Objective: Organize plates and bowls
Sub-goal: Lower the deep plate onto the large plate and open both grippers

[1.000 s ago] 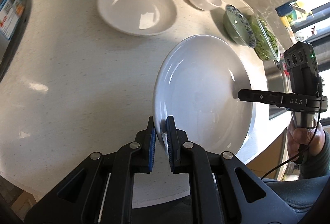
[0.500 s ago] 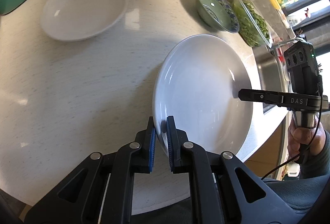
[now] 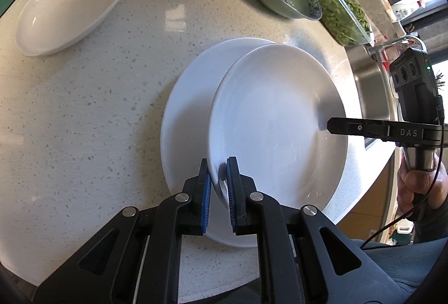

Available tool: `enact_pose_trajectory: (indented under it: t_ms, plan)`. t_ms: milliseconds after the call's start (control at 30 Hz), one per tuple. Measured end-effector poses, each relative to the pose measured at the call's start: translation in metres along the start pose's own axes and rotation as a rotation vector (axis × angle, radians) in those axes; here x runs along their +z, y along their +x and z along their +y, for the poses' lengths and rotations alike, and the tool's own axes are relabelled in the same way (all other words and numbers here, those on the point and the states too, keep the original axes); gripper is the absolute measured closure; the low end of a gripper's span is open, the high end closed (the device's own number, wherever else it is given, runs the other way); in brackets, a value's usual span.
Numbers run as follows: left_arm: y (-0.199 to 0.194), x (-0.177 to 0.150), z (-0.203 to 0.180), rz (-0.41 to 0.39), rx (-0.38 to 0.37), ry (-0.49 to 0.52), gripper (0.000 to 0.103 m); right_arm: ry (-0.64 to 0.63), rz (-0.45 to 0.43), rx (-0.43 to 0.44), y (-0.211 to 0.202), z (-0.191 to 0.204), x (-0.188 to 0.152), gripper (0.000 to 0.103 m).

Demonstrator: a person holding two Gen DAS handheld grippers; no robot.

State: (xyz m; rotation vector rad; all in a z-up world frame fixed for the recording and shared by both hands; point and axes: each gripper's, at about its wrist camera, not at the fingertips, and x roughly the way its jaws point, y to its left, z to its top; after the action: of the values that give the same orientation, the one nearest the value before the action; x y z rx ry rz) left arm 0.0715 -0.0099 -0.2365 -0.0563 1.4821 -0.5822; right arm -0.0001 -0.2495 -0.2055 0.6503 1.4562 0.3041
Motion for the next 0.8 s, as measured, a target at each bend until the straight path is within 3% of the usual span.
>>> enact_pose_trajectory:
  t_ms: [800]
  plan:
    - [0.015, 0.003, 0.003, -0.013, 0.035, 0.021, 0.092, 0.003, -0.002, -0.004, 0.016, -0.009, -0.001, 0.085]
